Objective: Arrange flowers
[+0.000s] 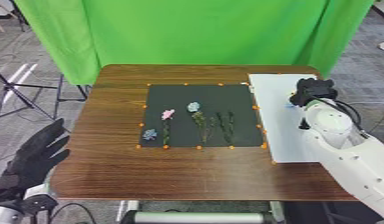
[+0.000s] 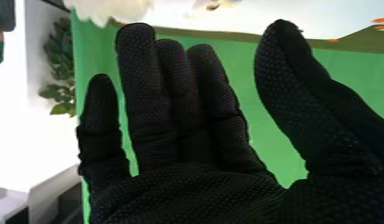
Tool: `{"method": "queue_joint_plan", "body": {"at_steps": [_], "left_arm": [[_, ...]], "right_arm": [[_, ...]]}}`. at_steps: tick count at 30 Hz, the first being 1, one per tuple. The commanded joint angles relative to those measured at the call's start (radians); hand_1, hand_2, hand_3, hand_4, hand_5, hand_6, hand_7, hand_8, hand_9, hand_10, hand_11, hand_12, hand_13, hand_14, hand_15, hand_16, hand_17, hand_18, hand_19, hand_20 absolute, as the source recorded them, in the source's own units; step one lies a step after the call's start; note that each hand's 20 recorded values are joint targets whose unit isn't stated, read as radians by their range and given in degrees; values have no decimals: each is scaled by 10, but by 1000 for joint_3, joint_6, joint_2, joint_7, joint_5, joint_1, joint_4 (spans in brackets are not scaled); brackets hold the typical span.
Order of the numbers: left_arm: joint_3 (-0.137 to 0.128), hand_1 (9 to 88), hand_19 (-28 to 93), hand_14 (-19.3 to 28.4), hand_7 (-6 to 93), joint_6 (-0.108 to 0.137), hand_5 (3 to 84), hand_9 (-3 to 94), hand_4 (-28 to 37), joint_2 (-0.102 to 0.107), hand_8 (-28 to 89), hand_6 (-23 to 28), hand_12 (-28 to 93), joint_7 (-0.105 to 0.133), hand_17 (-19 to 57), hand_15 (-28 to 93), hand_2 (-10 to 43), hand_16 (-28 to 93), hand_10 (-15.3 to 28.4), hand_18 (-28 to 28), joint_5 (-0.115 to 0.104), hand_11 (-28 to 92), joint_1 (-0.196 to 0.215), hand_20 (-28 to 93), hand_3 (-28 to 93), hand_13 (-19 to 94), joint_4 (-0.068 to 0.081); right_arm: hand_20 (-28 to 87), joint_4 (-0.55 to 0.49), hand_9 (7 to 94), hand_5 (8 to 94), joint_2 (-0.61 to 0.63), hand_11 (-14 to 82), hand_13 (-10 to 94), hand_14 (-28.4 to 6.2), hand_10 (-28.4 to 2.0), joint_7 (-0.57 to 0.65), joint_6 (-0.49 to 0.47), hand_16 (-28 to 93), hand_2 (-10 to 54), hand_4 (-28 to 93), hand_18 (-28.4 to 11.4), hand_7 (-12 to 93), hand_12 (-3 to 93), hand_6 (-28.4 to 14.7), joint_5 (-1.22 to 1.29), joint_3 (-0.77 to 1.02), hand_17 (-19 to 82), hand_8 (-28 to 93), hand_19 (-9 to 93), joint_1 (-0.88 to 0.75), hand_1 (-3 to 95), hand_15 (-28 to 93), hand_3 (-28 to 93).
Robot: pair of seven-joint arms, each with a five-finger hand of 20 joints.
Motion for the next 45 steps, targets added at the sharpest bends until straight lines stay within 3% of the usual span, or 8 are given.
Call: {"method": "queue_joint_plan", "body": {"at_steps": [1,9,12,14,15,19,33,45], "left_arm": [[-3,250,333,108,181,0,211,154,-268,-11,-97,5,212,2,-124,131,-16,88,80,167,-6,95,12,102,693,110,-6],[3,251,334,108,181,1,211,154,-268,-8,-97,6,211,2,-124,133,-16,88,79,167,-6,95,5,102,692,110,-4],[2,251,334,108,181,1,211,154,-268,-7,-97,6,211,1,-124,134,-16,87,80,167,-6,95,6,102,692,110,-5],[-1,251,334,108,181,2,211,154,-268,-9,-97,6,211,1,-124,134,-16,87,80,167,-7,95,8,102,691,110,-6],[-2,251,334,108,181,5,211,154,-268,-10,-97,6,212,3,-124,134,-16,87,80,167,-7,95,11,102,692,110,-7],[-4,250,334,108,181,5,211,155,-269,-11,-97,6,211,4,-124,134,-17,86,80,167,-6,96,11,102,693,110,-7],[7,250,334,108,179,-3,211,155,-268,-1,-96,6,209,-5,-124,132,-15,87,80,167,-6,97,-2,102,692,110,-2],[4,249,334,107,181,-8,211,155,-268,7,-97,5,210,-10,-124,131,-16,88,80,167,-7,97,-4,102,693,110,1]], "right_arm": [[406,-17,493,443,12,348,526,-70,-101,-45,5,195,-94,-257,-193,370,238,-23,-5,16,131,-173,678,-64,309,489,899],[426,65,499,416,3,373,566,-53,-96,-66,169,195,-95,-276,-192,376,242,-20,-51,-85,157,-174,712,-27,330,518,896],[444,91,586,473,5,356,632,-23,-77,-81,276,301,-95,-282,-190,433,299,4,-78,-111,199,-197,743,-26,389,508,860],[459,97,692,528,5,264,679,-18,-65,-94,328,333,-95,-282,-191,509,421,13,-75,-118,225,-67,760,-28,437,514,823],[470,95,766,588,6,239,718,-24,-61,-99,334,339,-83,-281,-192,534,469,25,-73,-118,247,-24,776,-30,465,531,805],[484,74,835,669,5,237,770,-31,-60,-116,357,300,-82,-282,-192,525,493,30,-76,-102,290,-15,801,-46,481,573,814],[494,-100,853,694,-91,220,774,-36,-61,-250,340,313,-95,-279,-192,514,508,21,-68,-183,296,-36,804,51,473,584,846],[500,-85,853,693,-166,219,764,-39,-63,-305,296,319,-95,-277,-189,518,521,24,-71,-294,288,-36,803,109,472,600,843]]}}
